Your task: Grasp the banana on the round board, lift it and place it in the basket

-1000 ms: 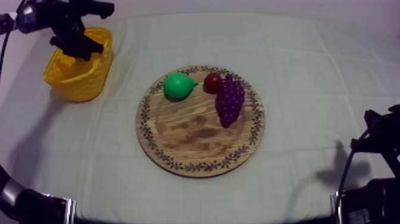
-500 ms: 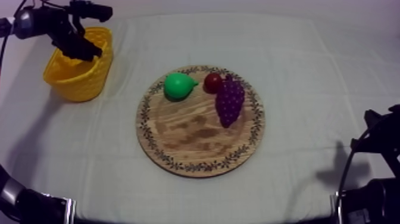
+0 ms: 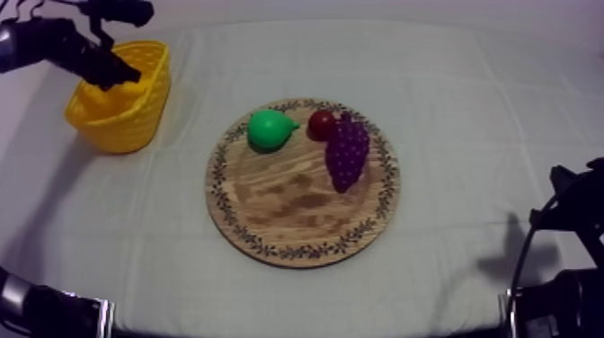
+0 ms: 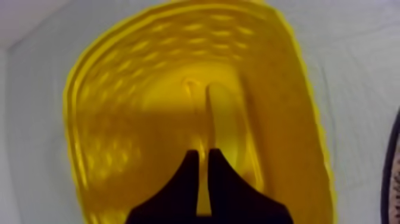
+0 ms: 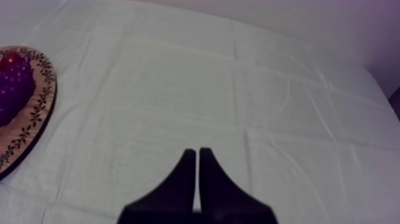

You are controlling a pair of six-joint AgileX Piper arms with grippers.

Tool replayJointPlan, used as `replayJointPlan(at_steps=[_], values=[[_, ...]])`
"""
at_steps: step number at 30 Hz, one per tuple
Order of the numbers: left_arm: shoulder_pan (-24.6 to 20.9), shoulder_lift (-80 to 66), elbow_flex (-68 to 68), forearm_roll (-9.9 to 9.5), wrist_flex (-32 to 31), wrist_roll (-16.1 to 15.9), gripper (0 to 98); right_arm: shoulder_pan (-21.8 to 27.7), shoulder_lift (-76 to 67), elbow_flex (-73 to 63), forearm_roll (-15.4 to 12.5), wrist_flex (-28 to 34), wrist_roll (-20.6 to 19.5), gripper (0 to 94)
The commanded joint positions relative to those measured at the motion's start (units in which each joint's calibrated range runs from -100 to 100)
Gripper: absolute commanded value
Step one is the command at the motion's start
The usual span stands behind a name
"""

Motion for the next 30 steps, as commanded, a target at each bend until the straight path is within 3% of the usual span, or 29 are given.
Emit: replayJointPlan(at_steps=[1,8,13,17,21,24,30], values=[[0.1,-7.9,6.9,0.24,-2.8,0.3,1.0,0.0,0.0,0.0,0.0,0.0,0.0,0.3],[1.0,-27.7,23.3,0.40,-9.7,1.8,0.2,0.0,0.0,0.0,0.0,0.0,0.0,0.3],[1.0,-42.3,38.0,0.28,-18.5,5.3,0.1,0.0,0.0,0.0,0.0,0.0,0.0,0.3],[1.1,-52.8,47.6,0.20,-20.6,7.7,0.1,0.0,0.0,0.0,0.0,0.0,0.0,0.3],[1.2,-62.2,55.1,0.39,-19.6,9.1,0.1,0.0,0.0,0.0,0.0,0.0,0.0,0.3],[1.3,-69.7,58.6,0.66,-15.5,9.6,0.1,0.0,0.0,0.0,0.0,0.0,0.0,0.3],[0.9,-84.8,60.7,3.58,-3.8,6.8,0.1,0.0,0.0,0.0,0.0,0.0,0.0,0.3]])
